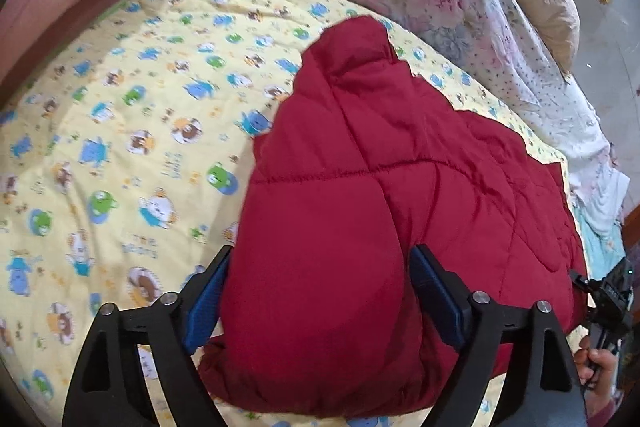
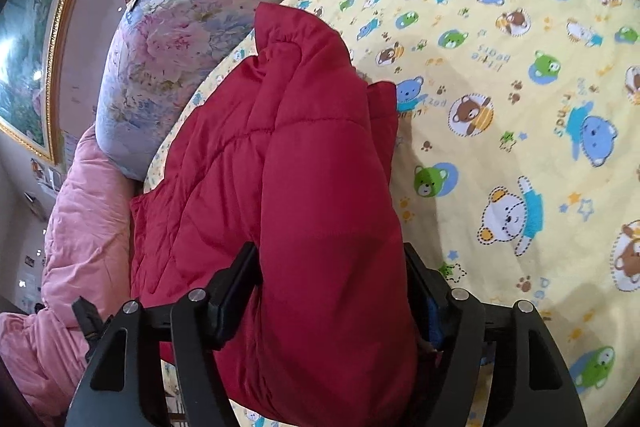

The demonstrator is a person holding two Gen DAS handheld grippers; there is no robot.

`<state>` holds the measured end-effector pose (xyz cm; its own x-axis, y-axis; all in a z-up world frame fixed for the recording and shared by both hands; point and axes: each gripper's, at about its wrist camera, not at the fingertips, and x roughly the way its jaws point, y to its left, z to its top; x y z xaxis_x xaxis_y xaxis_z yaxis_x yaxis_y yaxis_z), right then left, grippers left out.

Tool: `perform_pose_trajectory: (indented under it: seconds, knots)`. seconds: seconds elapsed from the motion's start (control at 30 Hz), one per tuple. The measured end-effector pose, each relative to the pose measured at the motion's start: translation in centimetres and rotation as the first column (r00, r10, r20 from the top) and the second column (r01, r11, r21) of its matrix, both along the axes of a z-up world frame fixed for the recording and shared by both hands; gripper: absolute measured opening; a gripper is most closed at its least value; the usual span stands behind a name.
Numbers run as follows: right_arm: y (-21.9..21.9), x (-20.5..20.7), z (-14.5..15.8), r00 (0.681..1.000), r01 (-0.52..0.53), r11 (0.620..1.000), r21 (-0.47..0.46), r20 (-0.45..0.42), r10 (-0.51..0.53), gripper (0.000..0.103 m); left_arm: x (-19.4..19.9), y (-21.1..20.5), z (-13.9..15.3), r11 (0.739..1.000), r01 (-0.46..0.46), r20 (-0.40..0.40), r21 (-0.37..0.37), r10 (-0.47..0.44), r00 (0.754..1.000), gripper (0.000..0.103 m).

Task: Fold large clothes

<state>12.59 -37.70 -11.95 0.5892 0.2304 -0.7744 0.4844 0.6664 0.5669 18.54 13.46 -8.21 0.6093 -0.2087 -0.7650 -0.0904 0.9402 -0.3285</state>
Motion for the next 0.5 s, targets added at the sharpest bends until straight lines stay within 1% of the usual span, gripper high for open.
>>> perform_pose_trajectory:
  seconds: [0.1, 0.17, 0.23, 0.3, 0.4, 0.5]
  knots:
    - [0.0, -0.2, 0.5, 1.000, 0.013, 1.000, -0.025, -0.005, -0.013, 0.074, -1.3, 0.1, 1.1, 1.000, -0.020, 0.020, 0.023, 0.019, 1.000, 0.087]
    - [0.0, -0.4, 1.1, 1.000, 0.021, 0.999, -0.045, -0.002, -0.021, 0.074, -2.2, 0.5, 1.9, 0.999, -0.032, 0.034, 0.013, 0.032, 0.999, 0.087]
    - [0.1, -0.8, 2.0, 1.000, 0.030, 0.995, -0.090, 0.000, -0.030, 0.074, -2.7, 1.0, 2.6, 0.999, -0.033, 0.045, 0.003, 0.032, 0.998, 0.087]
    - [0.3, -0.9, 2.8, 0.999, 0.032, 0.991, -0.130, 0.007, -0.032, 0.074, -3.0, 0.8, 3.2, 0.999, -0.031, 0.058, 0.009, 0.030, 0.998, 0.087]
    - [0.8, -1.2, 4.5, 0.999, 0.030, 0.979, -0.200, 0.028, -0.025, 0.074, -3.7, 0.2, 4.1, 1.000, -0.006, 0.078, 0.012, 0.005, 0.997, 0.087]
    - [1.9, -1.0, 6.1, 0.999, 0.002, 0.963, -0.269, 0.047, 0.011, 0.074, -4.3, -0.8, 5.2, 0.999, 0.039, 0.104, 0.011, -0.040, 0.994, 0.087]
